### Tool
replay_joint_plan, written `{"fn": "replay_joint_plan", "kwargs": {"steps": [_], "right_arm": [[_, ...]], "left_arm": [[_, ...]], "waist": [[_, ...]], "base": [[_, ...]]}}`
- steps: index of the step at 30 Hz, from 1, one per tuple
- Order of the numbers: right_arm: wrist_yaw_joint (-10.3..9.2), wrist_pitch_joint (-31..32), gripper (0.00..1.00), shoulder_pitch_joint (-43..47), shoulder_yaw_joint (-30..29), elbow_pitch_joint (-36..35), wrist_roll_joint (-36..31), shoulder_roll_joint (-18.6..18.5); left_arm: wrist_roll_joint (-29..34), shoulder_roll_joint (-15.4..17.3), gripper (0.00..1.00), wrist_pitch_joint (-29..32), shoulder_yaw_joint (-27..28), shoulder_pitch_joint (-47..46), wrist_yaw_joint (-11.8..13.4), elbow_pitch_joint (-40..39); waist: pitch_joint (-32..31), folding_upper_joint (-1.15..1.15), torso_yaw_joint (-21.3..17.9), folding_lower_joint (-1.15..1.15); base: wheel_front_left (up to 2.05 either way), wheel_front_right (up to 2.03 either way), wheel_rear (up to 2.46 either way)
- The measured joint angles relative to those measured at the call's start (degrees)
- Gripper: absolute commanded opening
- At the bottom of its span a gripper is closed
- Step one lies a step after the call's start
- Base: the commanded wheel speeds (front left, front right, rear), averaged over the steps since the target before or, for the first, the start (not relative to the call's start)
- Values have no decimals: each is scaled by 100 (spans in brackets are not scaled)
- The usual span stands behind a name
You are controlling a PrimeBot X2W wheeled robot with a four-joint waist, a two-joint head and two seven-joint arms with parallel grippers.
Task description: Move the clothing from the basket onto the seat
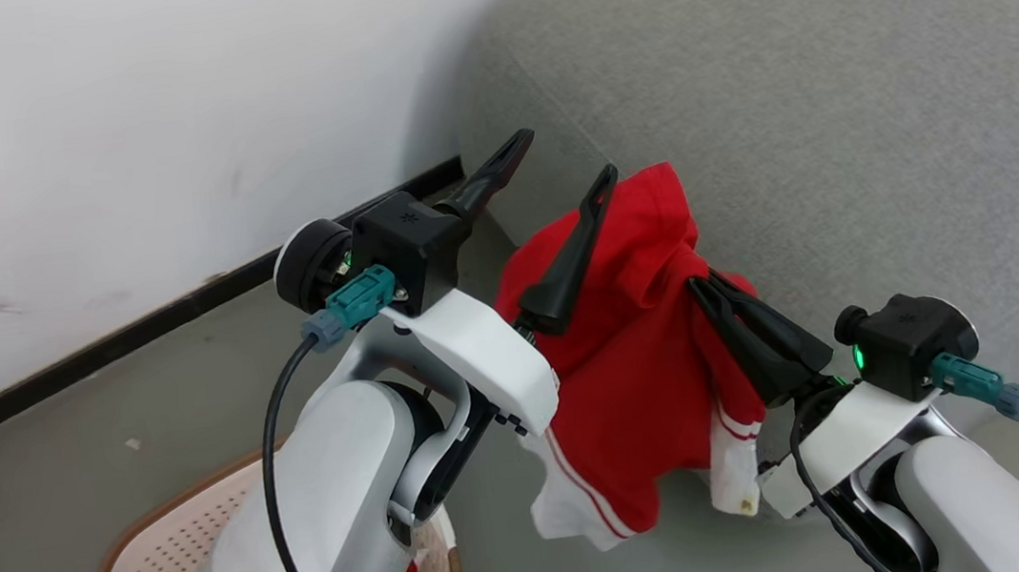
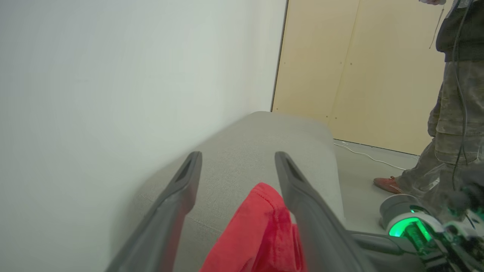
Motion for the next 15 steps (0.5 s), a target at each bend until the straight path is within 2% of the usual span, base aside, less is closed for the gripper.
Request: {"fn": "replay_joint_plan", "kwargs": {"steps": [10, 15], "right_arm": [[0, 0, 0, -87, 138, -46, 1, 64], [0, 0, 0, -577, 157, -44, 2, -1]], "left_arm": [[137, 126, 100, 3, 65, -63, 87, -20], [266, 222, 100, 110, 87, -63, 209, -41]], "waist": [[214, 0, -386, 0], [338, 0, -506, 0]], "base": [[0, 0, 0], [0, 0, 0]]}}
